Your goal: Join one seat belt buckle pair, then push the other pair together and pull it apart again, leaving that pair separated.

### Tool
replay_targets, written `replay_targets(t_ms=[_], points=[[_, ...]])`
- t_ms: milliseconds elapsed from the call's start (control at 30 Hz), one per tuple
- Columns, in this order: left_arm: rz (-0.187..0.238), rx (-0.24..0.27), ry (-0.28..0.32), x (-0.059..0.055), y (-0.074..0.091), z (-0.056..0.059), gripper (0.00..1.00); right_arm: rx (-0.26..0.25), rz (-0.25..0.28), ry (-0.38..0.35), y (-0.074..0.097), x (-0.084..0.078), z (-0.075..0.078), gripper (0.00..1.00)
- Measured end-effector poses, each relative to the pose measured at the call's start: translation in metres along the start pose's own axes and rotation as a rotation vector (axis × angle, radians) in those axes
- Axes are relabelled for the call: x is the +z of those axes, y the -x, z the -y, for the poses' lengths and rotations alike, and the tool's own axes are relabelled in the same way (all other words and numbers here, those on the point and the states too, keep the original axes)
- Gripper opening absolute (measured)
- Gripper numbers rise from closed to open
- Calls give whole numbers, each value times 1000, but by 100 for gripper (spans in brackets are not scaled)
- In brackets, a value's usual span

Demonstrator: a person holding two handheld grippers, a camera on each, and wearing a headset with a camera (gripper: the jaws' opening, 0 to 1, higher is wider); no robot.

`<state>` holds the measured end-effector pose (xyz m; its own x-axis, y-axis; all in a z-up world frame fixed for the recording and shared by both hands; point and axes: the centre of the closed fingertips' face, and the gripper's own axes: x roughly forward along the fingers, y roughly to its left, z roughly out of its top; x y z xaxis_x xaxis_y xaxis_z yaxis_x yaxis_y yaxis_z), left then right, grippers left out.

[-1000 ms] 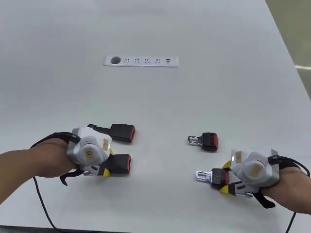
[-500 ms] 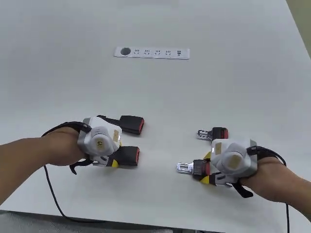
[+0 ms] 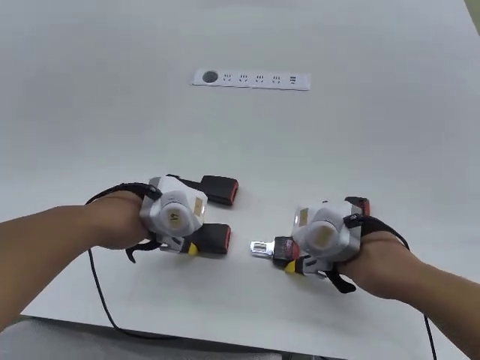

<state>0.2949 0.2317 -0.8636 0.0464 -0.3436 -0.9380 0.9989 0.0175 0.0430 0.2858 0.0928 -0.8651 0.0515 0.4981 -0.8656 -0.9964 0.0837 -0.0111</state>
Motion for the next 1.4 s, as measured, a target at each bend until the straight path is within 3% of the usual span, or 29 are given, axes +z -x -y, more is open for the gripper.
replay_targets(t_ms=[533, 700, 867, 900, 1033, 1400], points=[[-18, -9, -15, 0, 0, 1, 32, 1, 14, 17, -18, 30, -3, 33], [-18, -11, -12, 0, 0, 1, 32, 6, 12, 27, -18, 30, 1, 33], [-26, -15, -17, 0, 0, 2, 31, 7, 27, 40, -23, 44, 1, 33], [-31, -16, -24, 0, 0, 2, 31, 12, -16, 55, -24, 39, 1, 33], [-31, -21, -22, -1, 0, 2, 31, 16, 14, 55, -24, 41, 3, 33], [-33, -41, -36, 0, -1, 2, 31, 15, 3, 67, -26, 44, 5, 32]])
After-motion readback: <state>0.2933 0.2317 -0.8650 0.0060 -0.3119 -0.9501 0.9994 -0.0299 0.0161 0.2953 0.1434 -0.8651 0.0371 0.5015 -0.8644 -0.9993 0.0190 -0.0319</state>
